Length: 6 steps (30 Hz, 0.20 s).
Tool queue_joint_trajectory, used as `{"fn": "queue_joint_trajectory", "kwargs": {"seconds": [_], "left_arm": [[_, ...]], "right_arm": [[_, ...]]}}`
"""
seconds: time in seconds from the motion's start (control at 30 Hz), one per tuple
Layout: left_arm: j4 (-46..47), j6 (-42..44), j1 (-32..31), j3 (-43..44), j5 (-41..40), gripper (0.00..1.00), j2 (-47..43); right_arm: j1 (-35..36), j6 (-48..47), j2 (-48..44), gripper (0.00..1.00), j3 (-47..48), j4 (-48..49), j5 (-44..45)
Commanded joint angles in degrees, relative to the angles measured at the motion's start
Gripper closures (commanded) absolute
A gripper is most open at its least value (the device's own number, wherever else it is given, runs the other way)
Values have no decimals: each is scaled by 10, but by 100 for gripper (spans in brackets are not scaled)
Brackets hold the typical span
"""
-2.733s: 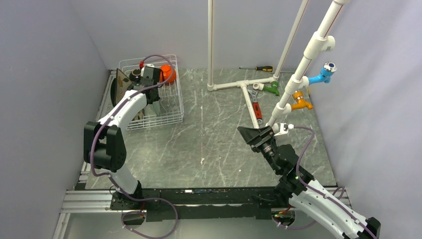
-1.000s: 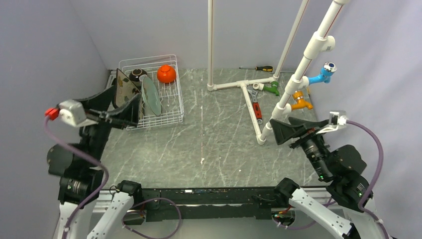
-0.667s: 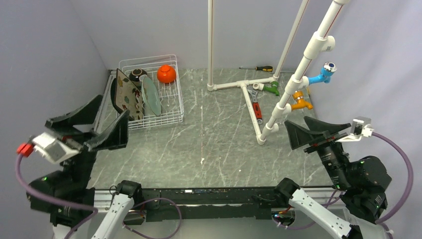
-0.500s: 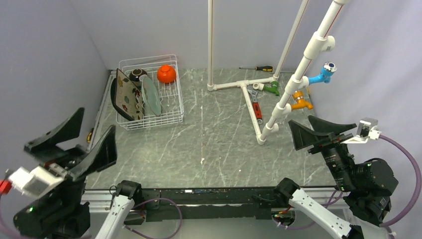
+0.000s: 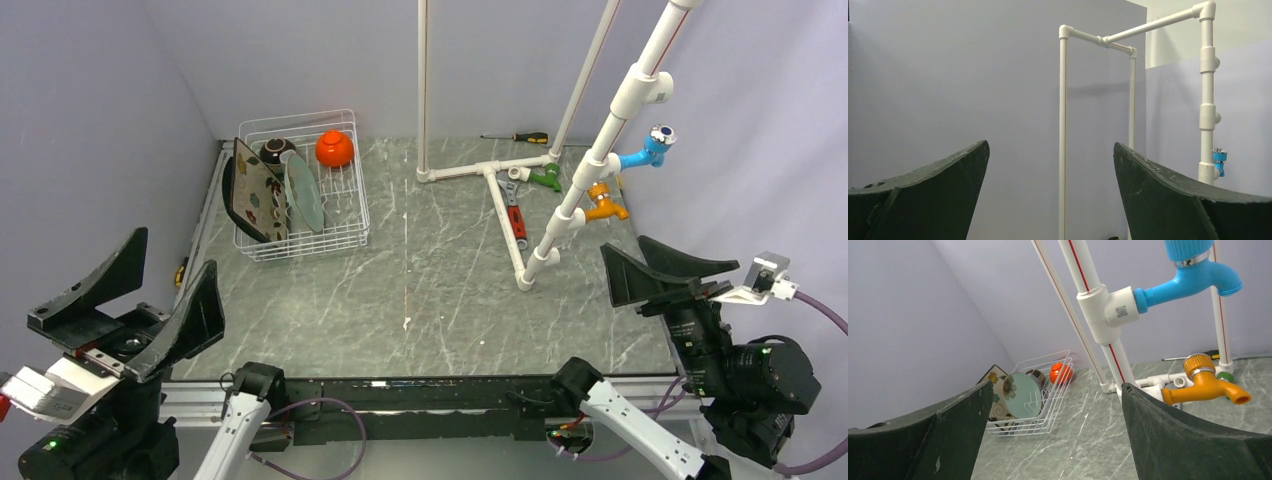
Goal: Load the mixed dishes into the dish rack
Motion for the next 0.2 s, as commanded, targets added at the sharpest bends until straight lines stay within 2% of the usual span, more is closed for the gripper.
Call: {"fn": "queue_joint_trajectory", "kwargs": {"seconds": [0.0,0.17], "left_arm": [[-2,6,-1,3,-2,1,12],[-5,0,-1,0,2,1,14]], "right_arm": [[-1,10,-2,0,5,4,27],[0,15,8,0,15,-29,53]]}}
